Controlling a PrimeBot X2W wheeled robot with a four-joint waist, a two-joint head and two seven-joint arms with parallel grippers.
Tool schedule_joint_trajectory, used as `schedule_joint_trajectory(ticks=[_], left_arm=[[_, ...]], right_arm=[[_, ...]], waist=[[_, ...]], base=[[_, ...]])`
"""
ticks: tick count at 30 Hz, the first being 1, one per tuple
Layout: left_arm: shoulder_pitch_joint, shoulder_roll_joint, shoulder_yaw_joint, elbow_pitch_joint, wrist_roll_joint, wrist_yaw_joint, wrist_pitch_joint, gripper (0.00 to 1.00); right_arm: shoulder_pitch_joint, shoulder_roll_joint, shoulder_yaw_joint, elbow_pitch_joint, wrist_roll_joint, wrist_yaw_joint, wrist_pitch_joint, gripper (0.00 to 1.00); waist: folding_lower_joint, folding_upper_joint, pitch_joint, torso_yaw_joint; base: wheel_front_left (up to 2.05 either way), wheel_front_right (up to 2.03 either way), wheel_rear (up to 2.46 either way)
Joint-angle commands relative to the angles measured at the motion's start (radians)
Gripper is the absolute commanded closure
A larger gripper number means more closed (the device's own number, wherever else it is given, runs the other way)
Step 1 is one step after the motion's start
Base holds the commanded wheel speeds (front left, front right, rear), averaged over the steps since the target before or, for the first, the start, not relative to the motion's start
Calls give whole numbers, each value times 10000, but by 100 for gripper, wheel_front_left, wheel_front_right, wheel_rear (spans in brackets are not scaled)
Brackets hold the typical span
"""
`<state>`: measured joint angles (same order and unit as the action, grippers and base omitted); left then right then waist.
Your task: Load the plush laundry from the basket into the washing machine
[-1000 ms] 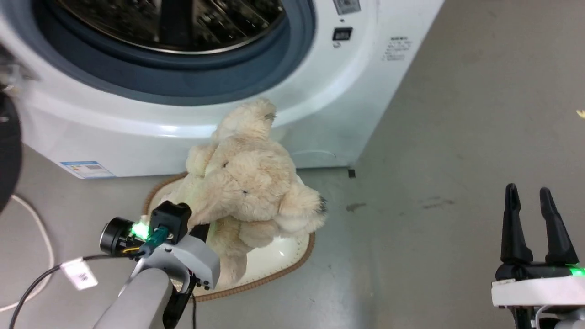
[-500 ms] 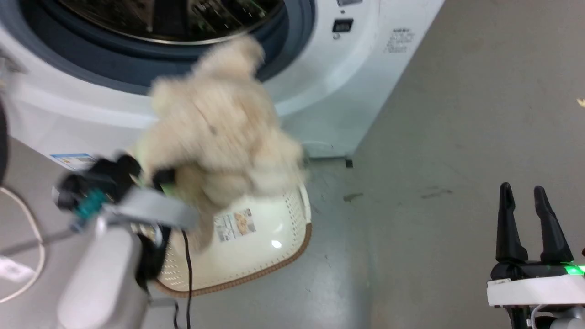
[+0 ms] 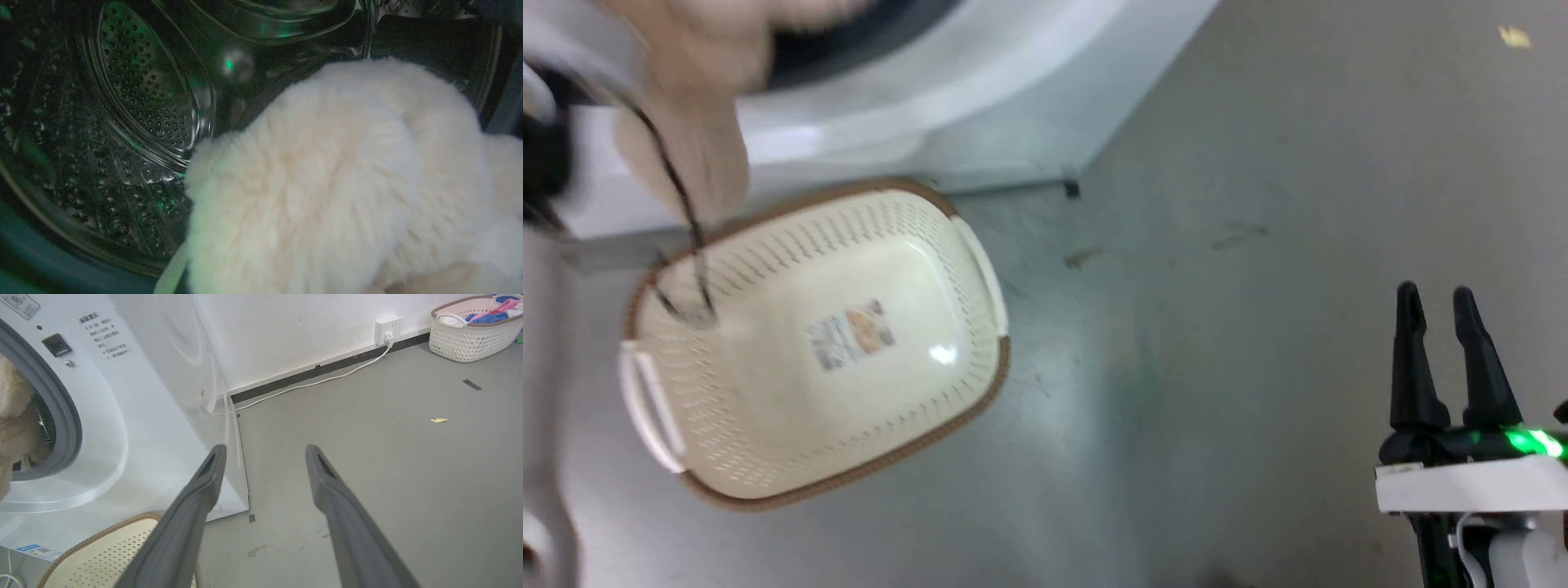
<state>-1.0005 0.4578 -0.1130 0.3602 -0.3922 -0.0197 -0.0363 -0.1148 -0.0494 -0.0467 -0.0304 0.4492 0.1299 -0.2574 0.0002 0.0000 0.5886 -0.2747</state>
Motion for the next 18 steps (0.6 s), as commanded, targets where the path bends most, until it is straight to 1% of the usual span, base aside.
schedule_joint_trajectory(ticks=[1, 3, 8, 12, 18], left_arm=[[-456, 104, 76, 59, -19, 27, 50, 100], [-1450, 394, 15, 455, 183, -12, 289, 100], [-3451, 844, -406, 1666, 810, -118, 710, 100], [-4566, 976, -865, 2658, 1294, -240, 896, 100], [-5601, 1074, -1364, 4087, 1698, -443, 1120, 100]], right_arm=[[-162, -8, 46, -61, 81, 8, -44, 0], [-293, -8, 150, -79, 243, 8, -44, 0], [-547, -8, 466, -129, 603, 8, -44, 0], [-704, -8, 678, -195, 863, 8, -44, 0], [-861, -8, 914, -294, 1139, 8, -44, 0]], waist=[[-2, 0, 752, -609], [-2, 0, 1100, -811], [-2, 0, 1791, -1279], [-2, 0, 2244, -1569], [-2, 0, 2718, -1812]], base=[[0, 0, 0], [0, 0, 0], [0, 0, 0], [0, 0, 0], [0, 0, 0]])
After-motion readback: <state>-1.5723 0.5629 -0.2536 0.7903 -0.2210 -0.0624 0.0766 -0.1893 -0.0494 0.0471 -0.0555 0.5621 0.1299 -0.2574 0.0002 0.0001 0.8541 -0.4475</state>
